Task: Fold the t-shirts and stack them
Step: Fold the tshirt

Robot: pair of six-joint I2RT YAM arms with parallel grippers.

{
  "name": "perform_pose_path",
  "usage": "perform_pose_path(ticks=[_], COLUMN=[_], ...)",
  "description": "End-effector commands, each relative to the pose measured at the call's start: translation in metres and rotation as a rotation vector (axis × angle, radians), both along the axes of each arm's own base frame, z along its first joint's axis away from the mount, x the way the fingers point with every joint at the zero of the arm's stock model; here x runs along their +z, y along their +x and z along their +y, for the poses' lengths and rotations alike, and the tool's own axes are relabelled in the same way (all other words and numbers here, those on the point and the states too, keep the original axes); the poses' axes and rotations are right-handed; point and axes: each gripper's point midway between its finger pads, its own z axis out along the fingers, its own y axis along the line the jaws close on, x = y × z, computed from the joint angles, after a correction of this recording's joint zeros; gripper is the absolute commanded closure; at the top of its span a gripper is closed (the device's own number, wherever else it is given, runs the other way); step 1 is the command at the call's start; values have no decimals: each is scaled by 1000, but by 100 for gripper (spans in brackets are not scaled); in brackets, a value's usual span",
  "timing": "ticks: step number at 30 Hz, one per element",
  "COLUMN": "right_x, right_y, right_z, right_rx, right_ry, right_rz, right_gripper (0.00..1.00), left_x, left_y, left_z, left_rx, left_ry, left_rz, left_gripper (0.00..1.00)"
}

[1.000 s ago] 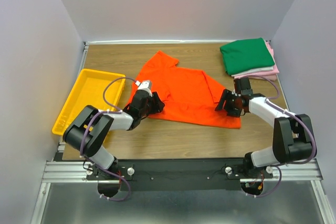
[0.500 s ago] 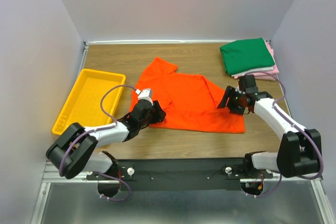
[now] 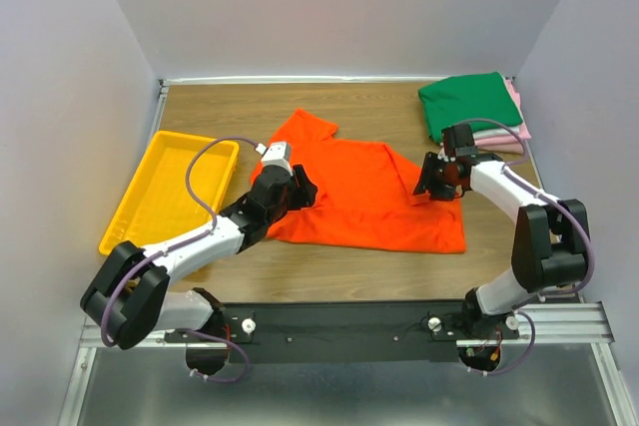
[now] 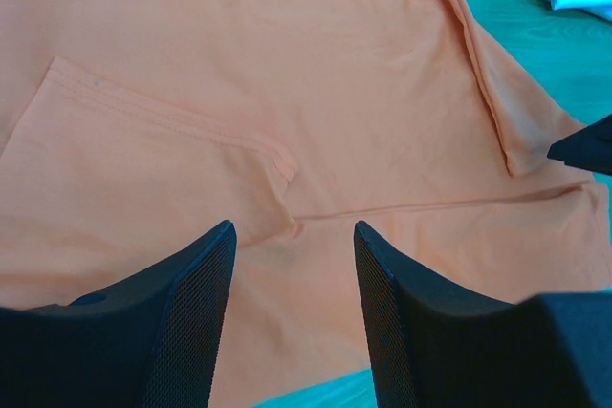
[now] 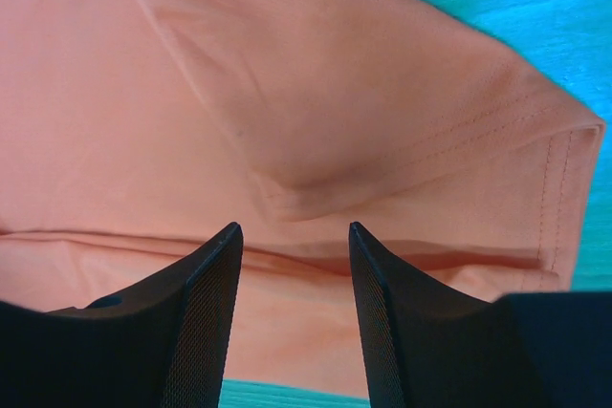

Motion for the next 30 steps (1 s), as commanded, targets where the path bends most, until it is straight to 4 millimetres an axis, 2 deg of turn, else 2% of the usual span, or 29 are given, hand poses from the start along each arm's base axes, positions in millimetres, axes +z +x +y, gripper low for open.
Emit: perform_pose_path(ticks=[1, 13, 19, 22, 25, 30], right_x=[-7, -34, -46, -47, -46, -34], right_y=[9, 10, 10, 11, 11, 15], right_z=[-1, 9, 3, -1, -2, 1], right_rx=[29, 73, 56, 47, 44, 40], right_ry=[-41, -109, -166, -185, -191, -173], right_rz=[-23, 29, 53, 56, 52, 21], right_gripper=[45, 48, 53, 59, 72, 83], left_x=[-3, -10, -10, -10, -8, -4], left_y=[9, 12, 8, 7, 7, 7], left_z=[9, 7, 10, 14, 16, 16], left_rx=[25, 18, 19, 24, 30, 26], left_ry=[55, 67, 62, 65, 62, 58], left_rz=[-1, 20, 21, 23, 18, 12], left_gripper=[39, 39, 39, 39, 39, 39])
